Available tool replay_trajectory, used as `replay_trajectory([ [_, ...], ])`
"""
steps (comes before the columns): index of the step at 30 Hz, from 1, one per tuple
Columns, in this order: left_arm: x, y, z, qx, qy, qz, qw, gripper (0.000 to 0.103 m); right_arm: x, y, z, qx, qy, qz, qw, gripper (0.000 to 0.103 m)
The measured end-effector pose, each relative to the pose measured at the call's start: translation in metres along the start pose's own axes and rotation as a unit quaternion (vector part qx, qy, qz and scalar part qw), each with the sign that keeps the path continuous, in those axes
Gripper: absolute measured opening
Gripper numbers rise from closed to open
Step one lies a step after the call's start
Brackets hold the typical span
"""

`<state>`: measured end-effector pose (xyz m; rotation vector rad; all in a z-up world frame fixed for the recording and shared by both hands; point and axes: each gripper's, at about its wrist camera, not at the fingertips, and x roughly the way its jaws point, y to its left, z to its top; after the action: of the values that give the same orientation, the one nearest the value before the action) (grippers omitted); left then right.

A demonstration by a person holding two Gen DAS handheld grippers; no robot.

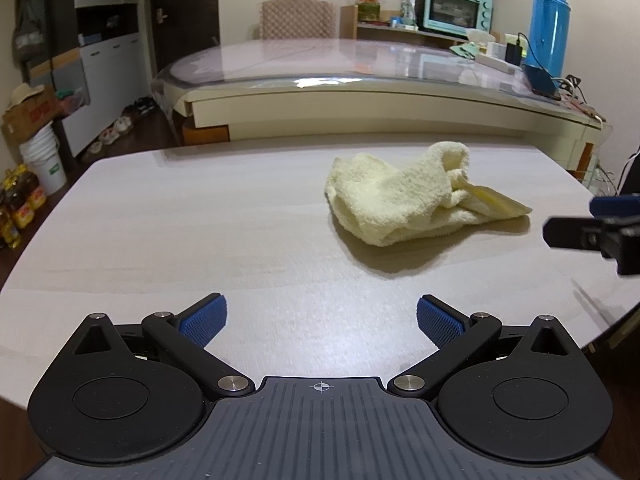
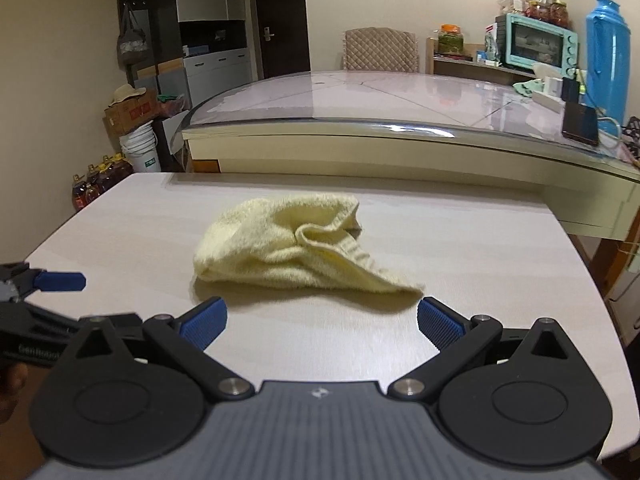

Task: Fold towel
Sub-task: 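Grasp a corner of the yellow towel with the right gripper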

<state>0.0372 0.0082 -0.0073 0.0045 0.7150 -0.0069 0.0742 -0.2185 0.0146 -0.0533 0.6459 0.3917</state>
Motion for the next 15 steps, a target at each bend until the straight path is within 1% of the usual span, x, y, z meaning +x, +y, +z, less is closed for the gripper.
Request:
replay_trajectory([
  [4,0.006,0.004,0.005,0.003,-0.001,0.002,1.0,0.103,0.016,-0.01,0.016,0.007,-0.001,0.024,1.0,0.102],
  [9,0.014,0.008,0.012,0.007,-0.002,0.006,1.0,0.103,0.041,-0.031,0.043,0.04,0.005,0.062,0.997,0.1],
  [12,0.019,0.009,0.014,0.009,0.002,0.009,0.9999,0.103,0.062,-0.042,0.053,0.061,0.019,0.078,0.995,0.094],
  [14,0.021,0.011,0.015,0.009,0.003,0.009,0.9999,0.103,0.076,-0.049,0.06,0.074,0.029,0.089,0.993,0.087],
  [15,0.022,0.012,0.015,0.009,0.004,0.01,0.9999,0.103,0.083,-0.052,0.063,0.081,0.034,0.095,0.992,0.085],
])
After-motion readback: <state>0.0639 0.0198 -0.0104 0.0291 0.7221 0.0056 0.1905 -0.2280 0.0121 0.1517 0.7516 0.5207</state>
